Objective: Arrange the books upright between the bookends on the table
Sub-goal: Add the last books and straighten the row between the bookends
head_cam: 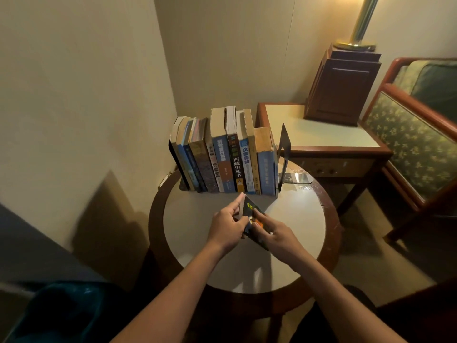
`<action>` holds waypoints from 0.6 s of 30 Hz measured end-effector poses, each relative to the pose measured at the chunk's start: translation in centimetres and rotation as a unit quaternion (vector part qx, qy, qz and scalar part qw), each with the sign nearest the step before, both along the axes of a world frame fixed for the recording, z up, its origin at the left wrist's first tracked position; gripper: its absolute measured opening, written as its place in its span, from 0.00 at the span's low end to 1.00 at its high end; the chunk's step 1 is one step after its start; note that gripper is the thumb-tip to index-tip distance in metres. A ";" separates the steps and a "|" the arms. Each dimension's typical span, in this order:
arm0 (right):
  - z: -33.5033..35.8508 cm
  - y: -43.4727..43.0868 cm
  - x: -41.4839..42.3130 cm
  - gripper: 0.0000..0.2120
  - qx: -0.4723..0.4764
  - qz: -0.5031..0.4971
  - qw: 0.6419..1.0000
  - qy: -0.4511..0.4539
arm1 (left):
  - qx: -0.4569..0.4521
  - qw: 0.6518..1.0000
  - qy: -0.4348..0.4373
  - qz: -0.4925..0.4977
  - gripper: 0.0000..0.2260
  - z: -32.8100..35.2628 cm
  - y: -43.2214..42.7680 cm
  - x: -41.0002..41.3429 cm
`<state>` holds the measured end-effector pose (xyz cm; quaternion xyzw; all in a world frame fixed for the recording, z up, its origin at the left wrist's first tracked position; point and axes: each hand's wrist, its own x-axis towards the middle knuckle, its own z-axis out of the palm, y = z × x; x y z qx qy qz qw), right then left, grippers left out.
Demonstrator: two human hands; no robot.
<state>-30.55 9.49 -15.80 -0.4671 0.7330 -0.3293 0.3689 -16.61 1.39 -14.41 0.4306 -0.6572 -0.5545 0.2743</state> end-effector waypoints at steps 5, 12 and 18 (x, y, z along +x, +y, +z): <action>-0.3 0.7 0.4 0.22 -0.039 -0.033 0.994 -0.098 | -0.015 1.000 -0.013 -0.021 0.25 -0.7 1.0 -0.4; 0.4 1.7 -1.1 0.21 -0.082 -0.092 0.979 -0.163 | 0.048 0.998 0.033 -0.018 0.17 -1.4 2.0 -2.4; 1.0 2.8 -3.4 0.22 -0.115 -0.093 0.980 -0.130 | 0.065 0.995 0.048 -0.057 0.16 -2.1 2.4 -4.3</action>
